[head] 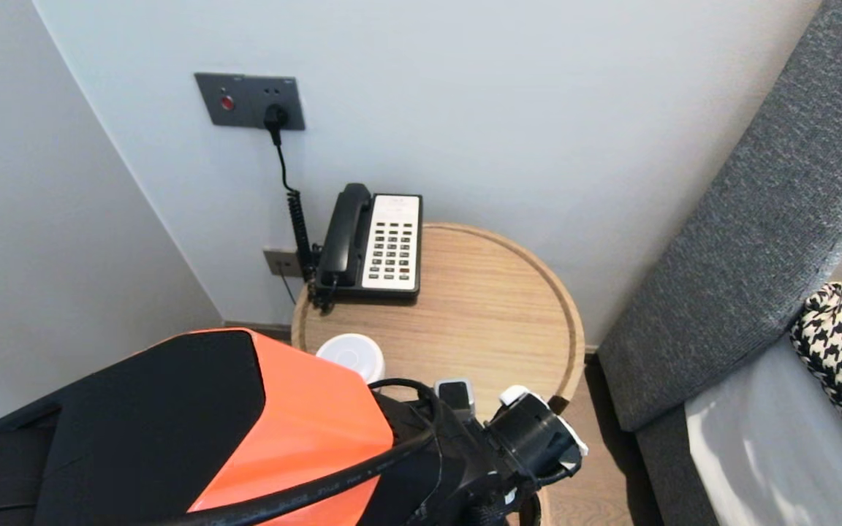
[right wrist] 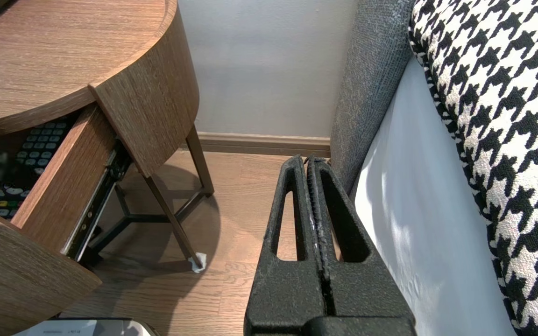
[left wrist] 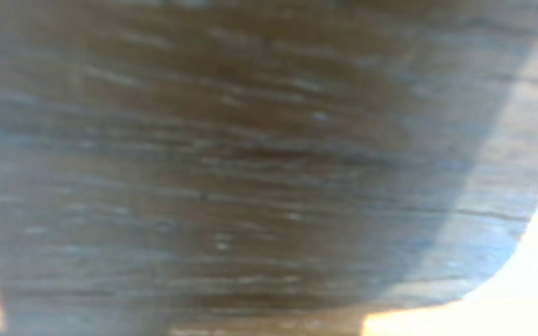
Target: Take the remote control out of the drawer one by one and place them on the table
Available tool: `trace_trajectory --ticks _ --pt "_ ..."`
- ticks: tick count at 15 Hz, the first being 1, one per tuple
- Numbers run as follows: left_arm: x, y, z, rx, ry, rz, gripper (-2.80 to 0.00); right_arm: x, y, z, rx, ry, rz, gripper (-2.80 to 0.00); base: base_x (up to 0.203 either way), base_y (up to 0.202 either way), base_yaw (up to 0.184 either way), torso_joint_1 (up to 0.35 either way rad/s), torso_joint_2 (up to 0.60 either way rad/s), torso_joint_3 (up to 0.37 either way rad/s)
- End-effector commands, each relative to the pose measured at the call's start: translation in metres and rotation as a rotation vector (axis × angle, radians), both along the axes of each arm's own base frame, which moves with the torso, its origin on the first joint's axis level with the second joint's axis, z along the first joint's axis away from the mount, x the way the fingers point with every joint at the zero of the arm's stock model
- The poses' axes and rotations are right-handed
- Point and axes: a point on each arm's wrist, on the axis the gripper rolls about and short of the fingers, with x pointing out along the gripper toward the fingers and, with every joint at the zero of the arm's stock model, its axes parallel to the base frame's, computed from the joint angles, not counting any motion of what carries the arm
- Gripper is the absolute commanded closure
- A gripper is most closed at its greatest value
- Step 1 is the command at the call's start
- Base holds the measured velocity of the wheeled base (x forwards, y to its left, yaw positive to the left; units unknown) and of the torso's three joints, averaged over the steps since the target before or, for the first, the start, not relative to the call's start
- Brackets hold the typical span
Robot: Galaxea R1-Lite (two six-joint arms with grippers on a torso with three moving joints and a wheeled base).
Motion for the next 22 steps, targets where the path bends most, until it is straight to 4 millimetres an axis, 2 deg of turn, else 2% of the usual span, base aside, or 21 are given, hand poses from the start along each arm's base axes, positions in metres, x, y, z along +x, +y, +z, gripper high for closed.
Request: trace_trajectory --ticks 1,9,16,22 --pt "-0.001 0.0 -0.002 0.006 0.005 0.004 0.0 0.002 0.0 -0.007 0.0 0.025 0.0 0.0 0.0 0.0 0.0 0.0 0.0 0.0" --pt "-0.008 0.002 0.006 -0.004 0.0 -0.007 0.0 0.002 0.0 -0.007 0.0 0.025 0.0 0.0 0.0 0.0 0.0 0.0 0.0 0.0" --pt "-0.016 0.013 0.026 -0.025 -0.006 -0.018 0.0 0.002 0.0 -0.007 0.0 0.025 0.0 0.0 0.0 0.0 0.0 0.0 0.0 0.0" --pt "-0.026 0.023 0.028 -0.012 0.025 -0.061 0.0 0.002 0.0 -0.007 0.0 0.025 0.0 0.0 0.0 0.0 0.0 0.0 0.0 0.0"
